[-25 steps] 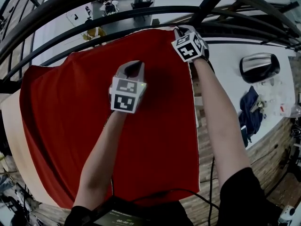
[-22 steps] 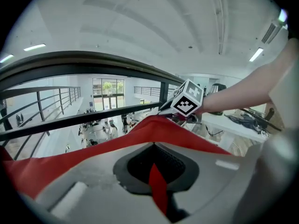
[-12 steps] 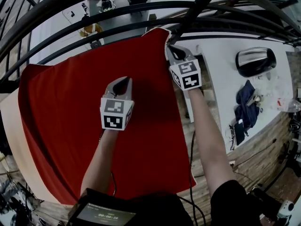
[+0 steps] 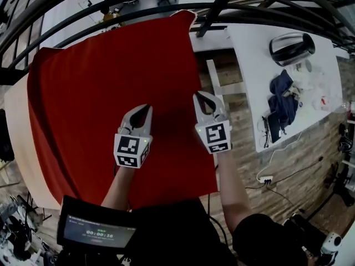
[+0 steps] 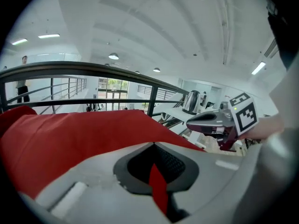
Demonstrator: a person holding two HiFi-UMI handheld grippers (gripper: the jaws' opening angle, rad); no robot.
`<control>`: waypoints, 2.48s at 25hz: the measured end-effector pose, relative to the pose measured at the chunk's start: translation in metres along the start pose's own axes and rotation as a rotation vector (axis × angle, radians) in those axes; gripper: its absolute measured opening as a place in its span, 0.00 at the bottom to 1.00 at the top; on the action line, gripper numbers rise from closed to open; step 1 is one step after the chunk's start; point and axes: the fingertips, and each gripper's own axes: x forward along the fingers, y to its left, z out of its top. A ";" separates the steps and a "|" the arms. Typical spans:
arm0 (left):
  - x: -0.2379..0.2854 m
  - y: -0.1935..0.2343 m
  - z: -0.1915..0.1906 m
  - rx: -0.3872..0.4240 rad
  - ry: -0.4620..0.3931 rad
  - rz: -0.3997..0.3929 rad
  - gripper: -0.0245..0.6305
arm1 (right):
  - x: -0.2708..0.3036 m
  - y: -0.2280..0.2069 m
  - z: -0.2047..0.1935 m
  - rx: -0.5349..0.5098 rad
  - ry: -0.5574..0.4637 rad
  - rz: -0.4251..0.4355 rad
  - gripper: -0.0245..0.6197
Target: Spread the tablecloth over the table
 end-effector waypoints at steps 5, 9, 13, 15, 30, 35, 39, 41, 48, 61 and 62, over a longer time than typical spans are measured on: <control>-0.075 -0.043 -0.061 0.034 0.068 0.056 0.04 | -0.095 0.070 -0.024 0.017 0.002 0.042 0.05; -0.135 -0.079 -0.101 -0.034 0.089 0.088 0.04 | -0.139 0.117 -0.031 0.079 -0.020 0.069 0.05; -0.186 -0.098 -0.103 -0.048 0.051 0.138 0.04 | -0.163 0.169 -0.006 0.053 -0.074 0.126 0.05; -0.208 -0.100 -0.094 -0.036 0.020 0.146 0.04 | -0.171 0.195 0.009 0.043 -0.083 0.147 0.05; -0.436 -0.072 -0.137 -0.015 -0.158 0.194 0.04 | -0.257 0.423 0.101 -0.040 -0.222 0.209 0.05; -0.523 -0.011 -0.201 -0.139 -0.142 0.354 0.04 | -0.254 0.554 0.115 -0.119 -0.251 0.387 0.05; -0.591 0.048 -0.252 -0.220 -0.134 0.500 0.07 | -0.242 0.651 0.121 -0.214 -0.235 0.566 0.05; -0.612 0.076 -0.279 -0.288 -0.122 0.563 0.17 | -0.232 0.680 0.112 -0.225 -0.196 0.639 0.05; -0.644 0.188 -0.363 -0.449 0.005 0.731 0.31 | -0.160 0.737 0.079 -0.266 -0.068 0.704 0.05; -0.648 0.256 -0.417 -0.398 0.202 0.618 0.42 | -0.041 0.696 0.043 -0.102 0.152 0.394 0.05; -0.647 0.256 -0.414 -0.379 0.207 0.596 0.42 | -0.040 0.695 0.043 -0.108 0.152 0.387 0.05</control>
